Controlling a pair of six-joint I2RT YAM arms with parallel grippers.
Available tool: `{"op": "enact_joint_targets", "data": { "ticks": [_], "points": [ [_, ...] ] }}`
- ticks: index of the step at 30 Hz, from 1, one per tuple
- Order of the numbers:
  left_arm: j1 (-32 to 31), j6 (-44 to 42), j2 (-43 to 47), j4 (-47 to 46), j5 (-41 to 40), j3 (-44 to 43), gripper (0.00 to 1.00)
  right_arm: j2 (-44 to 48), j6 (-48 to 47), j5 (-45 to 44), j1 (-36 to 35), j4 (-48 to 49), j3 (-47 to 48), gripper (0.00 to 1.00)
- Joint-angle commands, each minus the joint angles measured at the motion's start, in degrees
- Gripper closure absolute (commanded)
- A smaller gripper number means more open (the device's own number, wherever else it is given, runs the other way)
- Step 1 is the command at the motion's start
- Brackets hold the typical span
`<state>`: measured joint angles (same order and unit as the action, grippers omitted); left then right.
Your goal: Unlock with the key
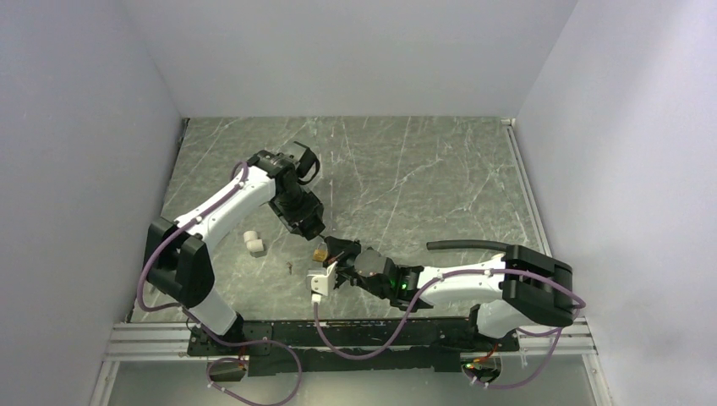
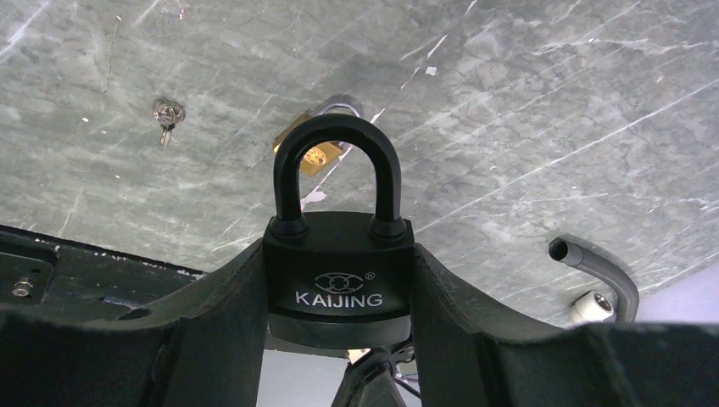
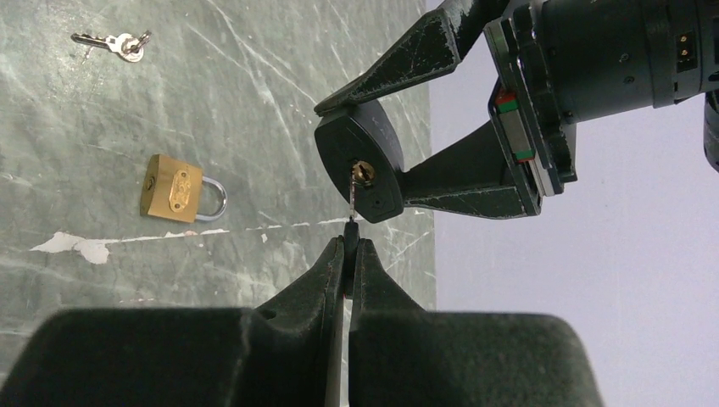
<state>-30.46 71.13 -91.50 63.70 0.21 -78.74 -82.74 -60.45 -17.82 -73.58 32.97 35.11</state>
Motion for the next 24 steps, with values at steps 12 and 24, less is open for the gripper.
{"op": "enact_joint_targets", "data": {
  "ticks": [12, 24],
  "points": [
    [-0.3, 0.2, -0.6, 0.4, 1.4, -1.7, 1.00, -0.9, 0.2, -0.9, 0.6, 1.5, 2.5, 1.00],
    [-0.4, 0.2, -0.7, 0.0, 1.6, -1.7, 1.00, -5.0, -1.4, -2.1, 0.8, -0.7, 5.4, 1.00]
  ]
}}
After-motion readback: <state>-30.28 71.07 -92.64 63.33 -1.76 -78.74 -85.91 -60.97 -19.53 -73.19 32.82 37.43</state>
